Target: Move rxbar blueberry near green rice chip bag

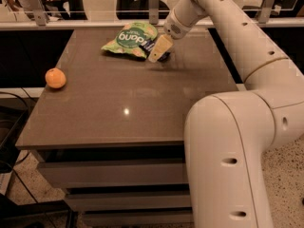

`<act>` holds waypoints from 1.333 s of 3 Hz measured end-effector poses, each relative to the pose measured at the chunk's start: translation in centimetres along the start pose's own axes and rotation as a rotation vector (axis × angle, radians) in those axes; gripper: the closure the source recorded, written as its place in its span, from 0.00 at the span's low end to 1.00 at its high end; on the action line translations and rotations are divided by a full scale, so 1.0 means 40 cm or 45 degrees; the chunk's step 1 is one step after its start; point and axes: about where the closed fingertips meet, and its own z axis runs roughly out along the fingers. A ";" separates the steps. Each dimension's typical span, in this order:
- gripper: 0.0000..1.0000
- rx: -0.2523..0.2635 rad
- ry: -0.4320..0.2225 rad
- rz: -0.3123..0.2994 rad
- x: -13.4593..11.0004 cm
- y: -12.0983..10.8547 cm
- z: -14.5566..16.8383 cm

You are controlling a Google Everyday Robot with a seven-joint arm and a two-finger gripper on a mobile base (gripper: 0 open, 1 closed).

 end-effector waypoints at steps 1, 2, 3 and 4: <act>0.00 0.009 -0.015 0.005 0.017 0.003 -0.034; 0.00 0.029 -0.067 0.038 0.066 0.013 -0.118; 0.00 0.052 -0.142 0.032 0.126 0.052 -0.227; 0.00 0.037 -0.266 0.013 0.204 0.112 -0.305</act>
Offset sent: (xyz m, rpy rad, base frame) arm -0.0730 -0.0967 0.0430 0.1091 -0.0541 -0.0846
